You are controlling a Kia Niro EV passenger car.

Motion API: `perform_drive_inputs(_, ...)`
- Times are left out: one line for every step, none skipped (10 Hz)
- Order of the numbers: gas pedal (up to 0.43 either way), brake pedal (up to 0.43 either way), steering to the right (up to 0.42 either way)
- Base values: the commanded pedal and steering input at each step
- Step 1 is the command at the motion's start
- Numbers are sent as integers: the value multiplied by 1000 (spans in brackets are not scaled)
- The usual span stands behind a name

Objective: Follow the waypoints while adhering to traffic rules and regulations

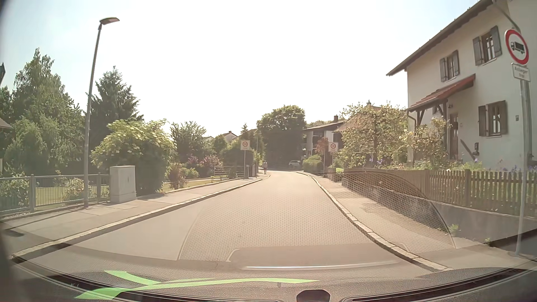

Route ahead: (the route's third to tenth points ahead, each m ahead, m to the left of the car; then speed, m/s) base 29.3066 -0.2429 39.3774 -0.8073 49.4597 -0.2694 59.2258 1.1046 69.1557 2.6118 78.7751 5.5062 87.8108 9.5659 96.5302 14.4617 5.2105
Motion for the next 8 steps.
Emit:
perform_drive_inputs(87,0,-10)
perform_drive_inputs(87,0,6)
perform_drive_inputs(87,0,22)
perform_drive_inputs(87,0,26)
perform_drive_inputs(87,0,28)
perform_drive_inputs(87,0,29)
perform_drive_inputs(79,0,29)
perform_drive_inputs(79,0,28)
